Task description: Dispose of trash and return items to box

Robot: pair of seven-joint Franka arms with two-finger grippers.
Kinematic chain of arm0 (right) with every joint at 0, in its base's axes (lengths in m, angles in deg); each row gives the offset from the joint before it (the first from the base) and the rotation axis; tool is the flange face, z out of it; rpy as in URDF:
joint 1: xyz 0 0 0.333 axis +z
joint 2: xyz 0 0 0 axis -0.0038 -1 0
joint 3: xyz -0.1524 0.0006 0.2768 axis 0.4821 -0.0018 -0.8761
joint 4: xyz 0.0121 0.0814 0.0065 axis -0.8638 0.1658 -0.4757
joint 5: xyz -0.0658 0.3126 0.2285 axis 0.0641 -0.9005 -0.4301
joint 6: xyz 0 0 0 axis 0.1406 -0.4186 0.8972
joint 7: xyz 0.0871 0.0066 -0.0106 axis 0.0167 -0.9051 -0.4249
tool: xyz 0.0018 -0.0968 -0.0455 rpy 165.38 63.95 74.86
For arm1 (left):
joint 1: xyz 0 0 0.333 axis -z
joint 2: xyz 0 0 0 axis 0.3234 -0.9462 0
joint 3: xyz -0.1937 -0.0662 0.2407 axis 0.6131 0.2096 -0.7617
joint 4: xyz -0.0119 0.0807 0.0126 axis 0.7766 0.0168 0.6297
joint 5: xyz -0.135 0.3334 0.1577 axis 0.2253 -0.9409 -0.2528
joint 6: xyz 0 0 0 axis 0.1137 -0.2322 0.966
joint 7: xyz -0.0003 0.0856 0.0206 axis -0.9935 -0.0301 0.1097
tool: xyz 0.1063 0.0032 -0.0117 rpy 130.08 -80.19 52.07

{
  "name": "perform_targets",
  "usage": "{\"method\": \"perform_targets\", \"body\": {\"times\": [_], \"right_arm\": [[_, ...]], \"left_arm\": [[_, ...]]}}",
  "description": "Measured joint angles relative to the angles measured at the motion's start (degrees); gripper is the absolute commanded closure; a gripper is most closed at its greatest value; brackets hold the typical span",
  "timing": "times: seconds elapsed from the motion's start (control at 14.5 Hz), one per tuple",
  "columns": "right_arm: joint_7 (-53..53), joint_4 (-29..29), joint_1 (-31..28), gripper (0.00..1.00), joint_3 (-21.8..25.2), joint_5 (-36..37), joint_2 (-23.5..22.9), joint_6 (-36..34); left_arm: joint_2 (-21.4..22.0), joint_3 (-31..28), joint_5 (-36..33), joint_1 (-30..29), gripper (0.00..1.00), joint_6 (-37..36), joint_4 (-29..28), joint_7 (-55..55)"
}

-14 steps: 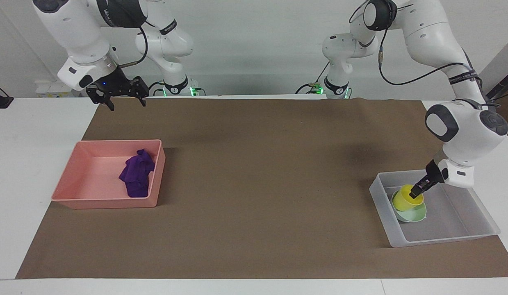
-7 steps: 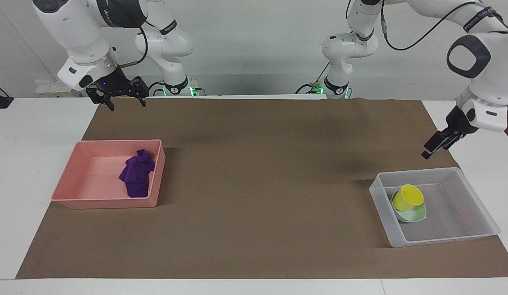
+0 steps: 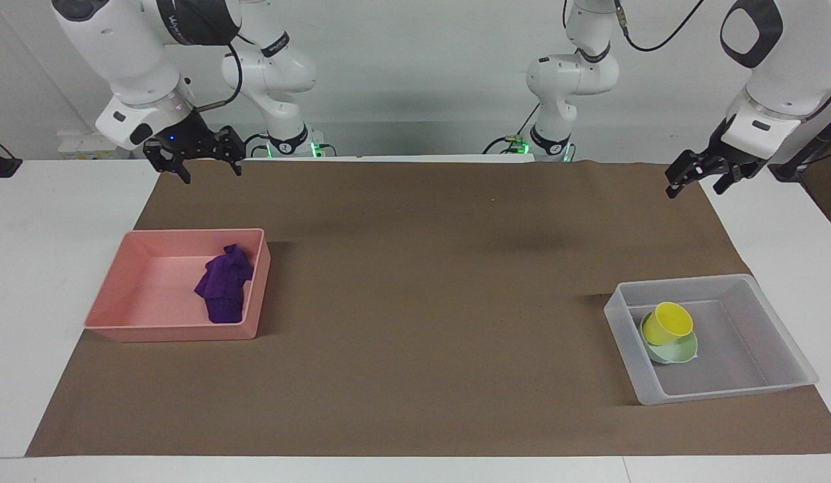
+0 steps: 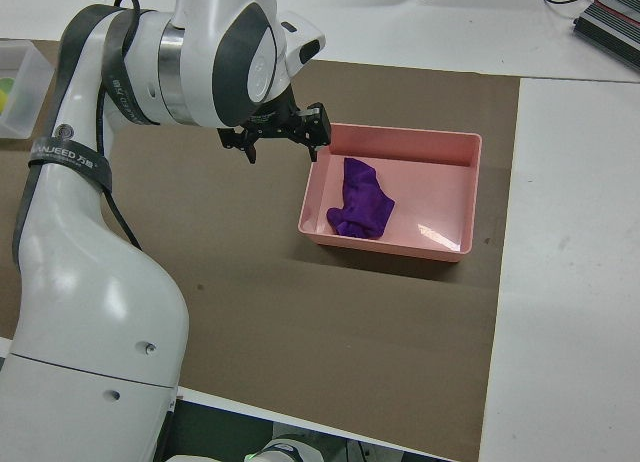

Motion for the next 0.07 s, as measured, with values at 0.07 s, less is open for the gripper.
{"method": "perform_targets", "body": {"times": [0.07], "right_arm": [[0.1,0.1,0.0,0.01,0.0,0.0,0.0,0.1]], "left_arm": [[0.0,0.1,0.0,0.4,0.0,-0.2,0.1,-0.2]]}}
